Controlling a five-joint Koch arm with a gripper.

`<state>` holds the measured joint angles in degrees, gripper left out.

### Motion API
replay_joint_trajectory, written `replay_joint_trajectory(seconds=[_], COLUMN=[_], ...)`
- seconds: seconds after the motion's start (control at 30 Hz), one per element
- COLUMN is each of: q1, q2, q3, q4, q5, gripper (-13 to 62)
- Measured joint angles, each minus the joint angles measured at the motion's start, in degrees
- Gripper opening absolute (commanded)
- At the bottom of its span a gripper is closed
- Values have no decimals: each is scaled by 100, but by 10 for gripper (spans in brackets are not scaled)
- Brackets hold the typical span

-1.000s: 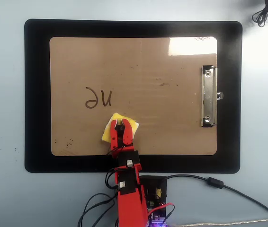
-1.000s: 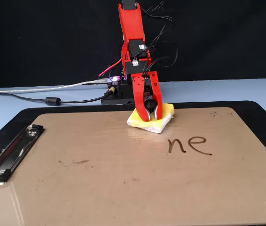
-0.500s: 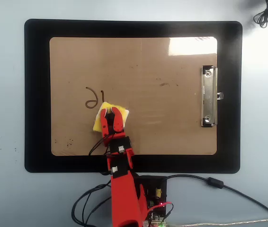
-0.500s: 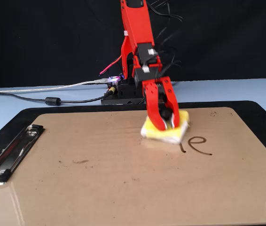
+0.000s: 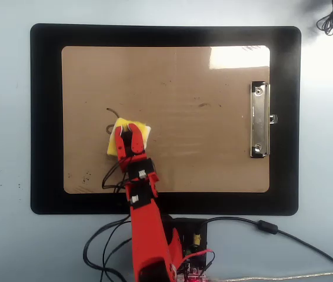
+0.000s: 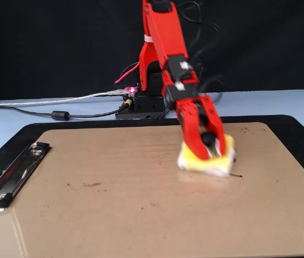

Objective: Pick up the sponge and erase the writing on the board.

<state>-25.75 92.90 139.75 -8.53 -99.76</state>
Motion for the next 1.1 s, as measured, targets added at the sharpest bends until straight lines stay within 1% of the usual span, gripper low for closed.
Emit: replay_joint_trajectory(seconds=[0.03, 0.07, 0.1, 0.17, 0.33, 0.37, 0.4, 0.5, 0.57, 0.63, 0.67, 0.73, 0.87, 0.93, 1.0, 1.07, 1.1], q1=[-9, -18, -62, -185, -475, -483, -527, -615, -721, -809, -817, -835, -896, -914, -932, -984, -1028], q2=[519, 932, 1055, 923, -1740, -2021, -2030, -1354, -237, 633, 809, 677, -1310, -1995, -1767, -984, -237], q3=[527, 677, 677, 598, -2268, -2558, -2514, -1819, -360, 246, 290, 229, -1960, -2558, -2171, -1301, -439], q4=[0, 53, 167, 158, 62, 44, 44, 35, 70, 229, 360, 360, 316, 193, 167, 141, 158], q5=[0, 0, 0, 18, -44, -44, -44, -44, -44, -44, -44, -35, -35, -79, -123, -141, -141], gripper=[-80, -80, -79, -79, -80, -80, -80, -79, -79, -79, -80, -80, -80, -80, -80, -80, -80])
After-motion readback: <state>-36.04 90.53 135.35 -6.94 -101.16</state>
